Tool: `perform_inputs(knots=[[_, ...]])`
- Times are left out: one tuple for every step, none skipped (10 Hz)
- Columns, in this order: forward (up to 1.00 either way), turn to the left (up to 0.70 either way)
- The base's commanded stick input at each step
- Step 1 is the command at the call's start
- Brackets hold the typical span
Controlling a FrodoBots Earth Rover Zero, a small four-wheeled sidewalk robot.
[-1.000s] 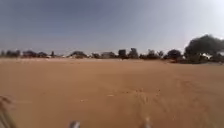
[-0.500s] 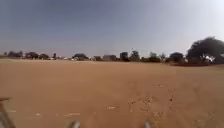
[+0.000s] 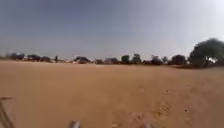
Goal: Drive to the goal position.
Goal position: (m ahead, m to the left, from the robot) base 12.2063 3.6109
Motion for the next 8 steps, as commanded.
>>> perform_inputs(knots=[[0.70,0.00],[0.70,0.00],[0.70,0.00],[0.70,0.00],[0.70,0.00],[0.70,0.00],[0.70,0.00],[0.70,0.00]])
